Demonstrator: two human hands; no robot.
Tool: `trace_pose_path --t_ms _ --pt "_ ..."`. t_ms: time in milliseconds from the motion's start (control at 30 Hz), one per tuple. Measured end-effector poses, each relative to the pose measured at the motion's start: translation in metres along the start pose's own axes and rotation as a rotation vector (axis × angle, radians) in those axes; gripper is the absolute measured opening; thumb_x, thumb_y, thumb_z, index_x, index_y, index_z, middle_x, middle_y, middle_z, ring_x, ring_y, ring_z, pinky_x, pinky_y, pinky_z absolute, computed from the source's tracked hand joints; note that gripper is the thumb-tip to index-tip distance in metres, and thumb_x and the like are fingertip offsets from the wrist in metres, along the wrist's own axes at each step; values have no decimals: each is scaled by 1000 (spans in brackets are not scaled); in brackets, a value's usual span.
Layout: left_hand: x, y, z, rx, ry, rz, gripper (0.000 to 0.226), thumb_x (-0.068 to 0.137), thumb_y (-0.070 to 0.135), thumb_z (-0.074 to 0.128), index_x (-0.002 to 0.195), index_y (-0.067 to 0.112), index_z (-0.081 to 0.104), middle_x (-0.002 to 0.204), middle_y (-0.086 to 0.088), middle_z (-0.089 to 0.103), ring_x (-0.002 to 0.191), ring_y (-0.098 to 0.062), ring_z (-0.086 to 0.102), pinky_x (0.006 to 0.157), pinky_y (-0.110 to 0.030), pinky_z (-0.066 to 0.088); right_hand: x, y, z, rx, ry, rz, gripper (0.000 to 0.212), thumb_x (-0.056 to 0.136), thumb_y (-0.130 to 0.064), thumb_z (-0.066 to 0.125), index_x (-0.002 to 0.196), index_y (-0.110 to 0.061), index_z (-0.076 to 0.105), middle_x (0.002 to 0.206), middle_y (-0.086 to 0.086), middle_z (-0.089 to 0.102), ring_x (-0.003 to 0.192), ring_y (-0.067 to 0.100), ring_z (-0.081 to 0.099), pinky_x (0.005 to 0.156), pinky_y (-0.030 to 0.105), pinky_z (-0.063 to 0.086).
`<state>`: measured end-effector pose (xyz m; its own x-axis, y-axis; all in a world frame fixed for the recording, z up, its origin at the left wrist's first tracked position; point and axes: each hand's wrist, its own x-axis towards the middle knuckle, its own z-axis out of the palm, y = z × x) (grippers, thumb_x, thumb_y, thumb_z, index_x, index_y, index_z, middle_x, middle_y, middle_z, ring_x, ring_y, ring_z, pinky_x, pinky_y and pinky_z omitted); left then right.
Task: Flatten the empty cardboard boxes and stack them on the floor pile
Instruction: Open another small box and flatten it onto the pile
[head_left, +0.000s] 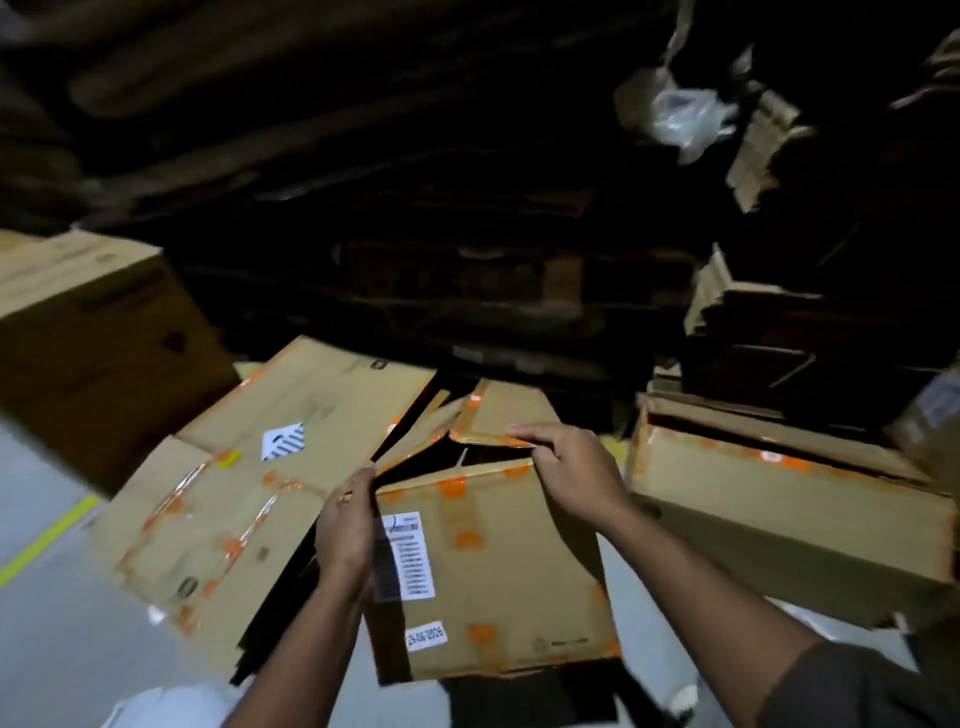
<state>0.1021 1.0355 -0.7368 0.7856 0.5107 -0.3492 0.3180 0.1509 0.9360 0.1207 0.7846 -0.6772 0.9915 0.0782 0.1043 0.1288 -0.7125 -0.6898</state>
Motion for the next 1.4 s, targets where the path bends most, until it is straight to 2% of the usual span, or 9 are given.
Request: trace_pose_path --t_ms 200,333,533,700,833,900,967,1167,1400 --pt "20 -39 -38 400 -40 184 78 61 90 64 121 39 63 123 6 65 112 -17 61 99 -50 51 -15 30 80 -60 -59 191 49 85 -42 32 101 -14 69 108 5 71 100 25 64 85 36 53" --pt "20 -40 -40 425 -209 346 73 56 61 87 121 35 62 143 12 53 132 -7 47 110 -39 38 -4 32 77 116 46 201 26 94 -31 55 91 -17 77 107 -5 74 103 16 61 87 30 50" --pt "25 -42 -30 457 -169 445 61 59 47 92 111 29 65 117 15 64 113 -5 59 96 -35 50 -6 60 72 584 88 407 57 89 -58 63 136 -27 53 134 -8 50 124 9 49 105 34 43" --pt "24 -40 -26 387 -57 429 62 57 57 86 107 25 68 112 9 68 108 -11 62 88 -29 50 -32 95 91 900 -4 760 86 82 -83 43 137 -18 54 127 6 66 109 25 66 95 53 54" --pt "19 -50 -33 287 51 393 53 57 53 89 98 26 69 105 6 70 105 -14 65 90 -35 54 -44 114 88 875 34 1105 63 94 -66 48 116 -8 55 95 9 65 87 32 65 67 42 56" --pt "19 -53 -37 267 74 366 53 56 52 90 95 24 68 102 5 70 101 -15 66 91 -41 56 -50 122 95 1010 -73 1221 64 91 -69 51 119 -12 59 109 12 64 112 36 61 81 51 52" --pt "22 -57 -43 290 49 328 62 51 58 90 96 21 67 102 1 69 99 -19 67 84 -41 58 -52 121 101 1233 -150 1217 59 92 -68 47 114 -16 65 115 13 67 118 37 59 94 56 46" --pt "4 -66 -68 508 -215 289 73 71 55 81 136 33 57 128 14 54 113 -5 54 90 -29 48 -33 105 95 1372 41 1064 41 99 -33 44 60 -22 47 50 1 56 44 19 56 55 29 46" --pt "-25 -100 -35 324 -369 -29 59 89 68 54 124 21 62 102 -8 76 93 -26 75 83 -50 61 2 89 54 1105 257 634 29 91 -49 56 99 -24 68 86 4 70 87 31 69 75 39 53"
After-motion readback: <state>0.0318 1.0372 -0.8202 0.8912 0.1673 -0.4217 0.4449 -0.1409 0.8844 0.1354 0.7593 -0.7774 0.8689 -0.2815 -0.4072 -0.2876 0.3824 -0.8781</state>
